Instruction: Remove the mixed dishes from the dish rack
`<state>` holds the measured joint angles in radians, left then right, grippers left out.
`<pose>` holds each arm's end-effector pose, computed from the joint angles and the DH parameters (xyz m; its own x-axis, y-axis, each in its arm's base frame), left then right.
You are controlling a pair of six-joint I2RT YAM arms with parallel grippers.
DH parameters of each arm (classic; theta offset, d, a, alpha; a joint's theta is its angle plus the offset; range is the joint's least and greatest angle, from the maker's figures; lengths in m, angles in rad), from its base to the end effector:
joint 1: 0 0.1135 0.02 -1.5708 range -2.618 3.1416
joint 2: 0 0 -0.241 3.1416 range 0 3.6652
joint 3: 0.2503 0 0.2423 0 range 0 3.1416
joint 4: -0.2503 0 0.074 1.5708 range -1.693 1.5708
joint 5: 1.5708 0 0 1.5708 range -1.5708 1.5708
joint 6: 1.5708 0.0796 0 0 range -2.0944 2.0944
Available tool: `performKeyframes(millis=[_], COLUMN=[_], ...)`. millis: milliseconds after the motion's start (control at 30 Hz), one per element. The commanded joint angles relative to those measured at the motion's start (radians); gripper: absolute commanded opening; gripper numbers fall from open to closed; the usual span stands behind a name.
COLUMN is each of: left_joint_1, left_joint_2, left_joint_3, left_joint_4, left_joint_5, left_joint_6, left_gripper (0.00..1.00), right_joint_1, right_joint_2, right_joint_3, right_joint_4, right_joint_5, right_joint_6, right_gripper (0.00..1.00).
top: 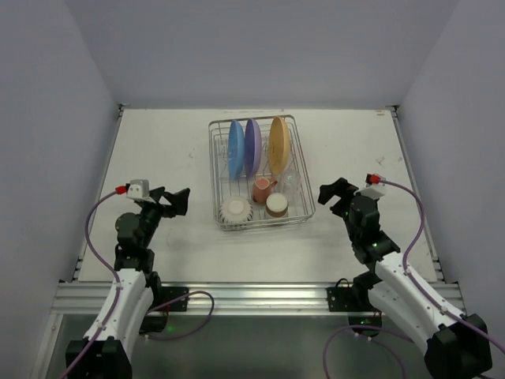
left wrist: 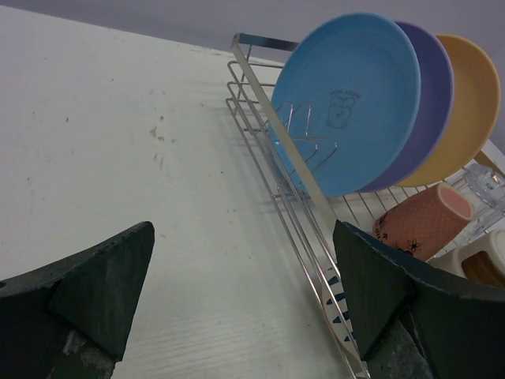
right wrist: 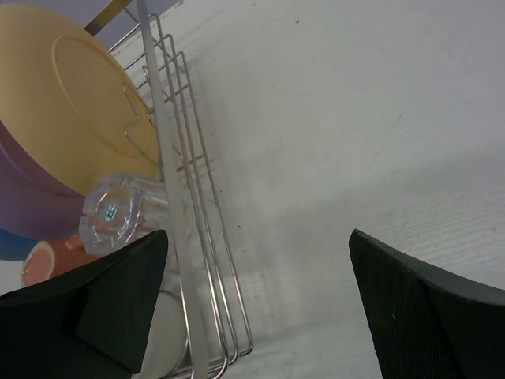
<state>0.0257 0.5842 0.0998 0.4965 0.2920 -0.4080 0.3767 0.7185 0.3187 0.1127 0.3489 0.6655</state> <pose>0.2054 -0.0176 0.1920 -0.0933 -0.3825 -0.9192 0.2464 0.8857 -0.3935 0.2154 0.0559 0.1939 -0.2323 0.5321 -0.8142 0.1305 0.8466 0.5160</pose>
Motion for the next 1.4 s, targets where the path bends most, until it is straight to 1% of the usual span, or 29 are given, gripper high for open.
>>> performKeyframes(millis=[0,67,100,233,400,533,633,767,800,867,967,1067,1133,1167,1233,1300,1367], left_joint_1=[-0.001,-0.001,-0.001,-0.001,-0.001,-0.001,-0.001,-0.001,-0.001,-0.001,-0.003,-0.001,-0.001,-0.001,-0.003,-0.001,-0.001], left_joint_2=[-0.006,-0.023,-0.027,-0.044,-0.053,-0.061,-0.066,-0.070,-0.067,-0.057,-0.024,0.006,0.020,0.032,0.052,0.077,0.078], left_joint_3=[0.020,0.020,0.024,0.023,0.040,0.037,0.040,0.038,0.037,0.032,0.032,0.046,0.055,0.070,0.096,0.120,0.114], left_joint_4=[-0.016,-0.022,-0.030,-0.032,-0.052,-0.058,-0.065,-0.061,-0.052,-0.035,0.010,0.031,0.048,0.050,0.025,0.042,0.074], left_joint_5=[-0.007,-0.010,-0.008,0.002,0.010,0.013,0.007,-0.004,-0.005,0.021,0.068,0.078,0.087,0.081,0.097,0.136,0.165], left_joint_6=[0.017,0.012,0.018,0.018,0.029,0.035,0.035,0.028,0.026,0.018,0.011,0.005,-0.008,-0.040,-0.067,-0.081,-0.112], left_gripper=[1.00,1.00,1.00,1.00,1.00,1.00,1.00,1.00,1.00,1.00,1.00,1.00,1.00,1.00,1.00,1.00,1.00], right_joint_1=[0.004,0.004,0.004,0.010,0.008,0.010,0.031,0.099,0.112,0.148,0.163,0.166,0.169,0.169,0.169,0.169,0.169], right_joint_2=[0.041,0.074,0.099,0.075,0.021,0.054,0.104,0.136,0.145,0.148,0.122,0.088,0.066,0.058,0.030,0.006,-0.052], right_joint_3=[0.081,0.118,0.140,0.097,0.076,0.095,0.132,0.157,0.166,0.171,0.151,0.131,0.119,0.097,0.056,0.059,0.021], right_joint_4=[-0.040,-0.103,-0.110,-0.019,-0.036,-0.024,-0.048,-0.051,-0.053,-0.053,-0.004,0.021,0.028,0.033,0.129,0.089,0.116], right_joint_5=[0.107,0.143,0.131,0.049,0.085,0.032,0.077,0.133,0.171,0.194,0.159,0.154,0.182,0.183,0.161,0.197,0.173], right_joint_6=[0.002,0.043,0.042,-0.018,-0.017,-0.060,-0.067,-0.098,-0.104,-0.118,-0.165,-0.176,-0.164,-0.140,-0.130,-0.104,-0.110], right_gripper=[0.99,0.99,0.99,0.99,0.99,0.99,0.99,0.99,0.99,0.99,0.99,0.99,0.99,0.99,0.99,0.99,0.99])
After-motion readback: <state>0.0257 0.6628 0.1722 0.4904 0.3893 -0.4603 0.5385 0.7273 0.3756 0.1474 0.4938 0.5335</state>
